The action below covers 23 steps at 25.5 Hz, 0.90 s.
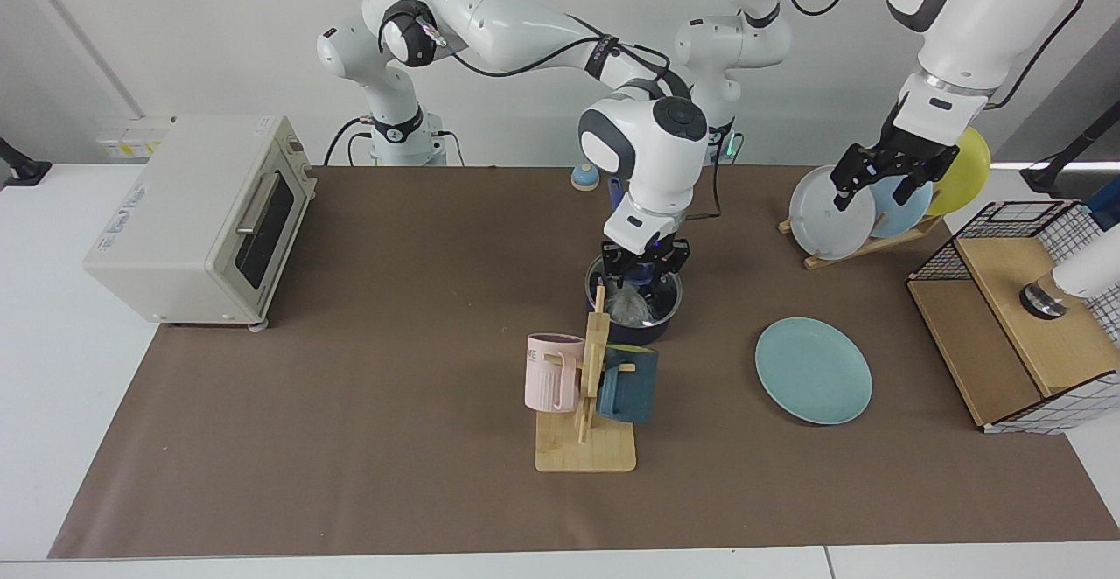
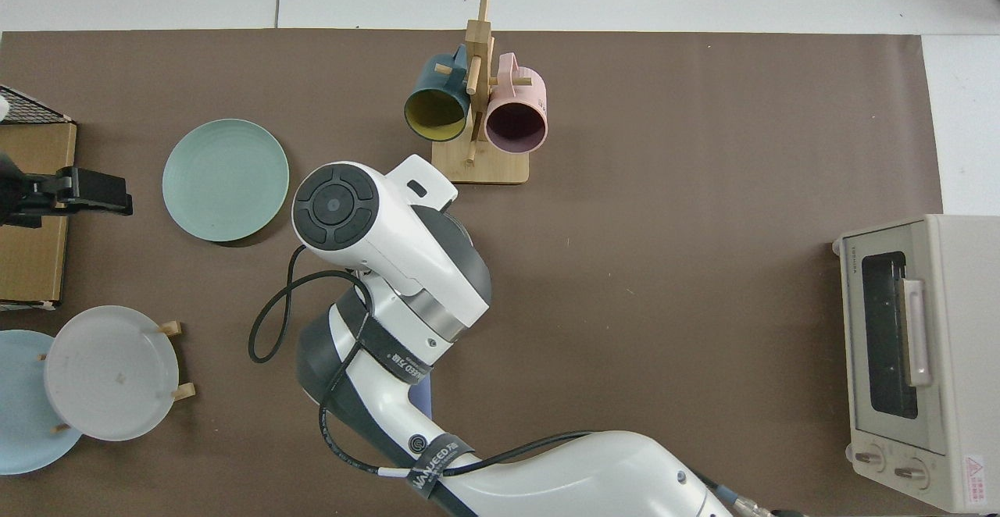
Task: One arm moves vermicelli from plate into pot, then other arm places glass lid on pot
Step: 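Lower the glass lid onto the saucepan with the right gripper, then release the lid and withdraw the right gripper from the saucepan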
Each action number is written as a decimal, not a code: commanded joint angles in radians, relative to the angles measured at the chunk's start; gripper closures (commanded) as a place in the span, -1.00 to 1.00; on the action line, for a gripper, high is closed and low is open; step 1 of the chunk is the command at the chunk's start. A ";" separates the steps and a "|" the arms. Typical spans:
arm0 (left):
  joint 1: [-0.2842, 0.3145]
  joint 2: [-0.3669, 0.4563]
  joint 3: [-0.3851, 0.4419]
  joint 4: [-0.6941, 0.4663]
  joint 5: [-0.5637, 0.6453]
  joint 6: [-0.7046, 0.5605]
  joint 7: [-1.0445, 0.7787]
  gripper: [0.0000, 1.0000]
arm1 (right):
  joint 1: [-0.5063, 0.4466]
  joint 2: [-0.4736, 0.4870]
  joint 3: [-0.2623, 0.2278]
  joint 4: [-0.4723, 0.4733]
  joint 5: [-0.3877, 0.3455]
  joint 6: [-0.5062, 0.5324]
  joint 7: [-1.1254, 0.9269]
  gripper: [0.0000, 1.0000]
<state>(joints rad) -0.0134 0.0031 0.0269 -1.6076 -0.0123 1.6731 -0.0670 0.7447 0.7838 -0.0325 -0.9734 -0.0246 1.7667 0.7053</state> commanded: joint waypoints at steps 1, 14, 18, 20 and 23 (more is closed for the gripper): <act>-0.014 -0.011 0.013 0.000 -0.005 -0.020 0.012 -1.00 | -0.001 -0.018 0.003 -0.016 0.006 -0.013 0.008 1.00; -0.014 -0.011 0.013 0.002 -0.005 -0.020 0.012 -1.00 | -0.016 -0.095 -0.004 -0.018 0.009 -0.016 0.013 -1.00; -0.014 -0.011 0.013 0.002 -0.005 -0.020 0.012 -1.00 | -0.045 -0.175 -0.012 -0.063 -0.009 -0.079 0.016 -0.99; -0.013 -0.011 0.013 0.002 -0.005 -0.020 0.012 -1.00 | -0.053 -0.221 -0.021 -0.094 -0.011 -0.107 0.013 -1.00; -0.013 -0.012 0.013 0.002 -0.005 -0.020 0.012 -1.00 | -0.114 -0.326 -0.029 -0.166 -0.008 -0.133 -0.015 -1.00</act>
<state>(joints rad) -0.0135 0.0030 0.0269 -1.6076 -0.0123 1.6731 -0.0669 0.7025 0.6235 -0.0658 -0.9876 -0.0268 1.6595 0.7053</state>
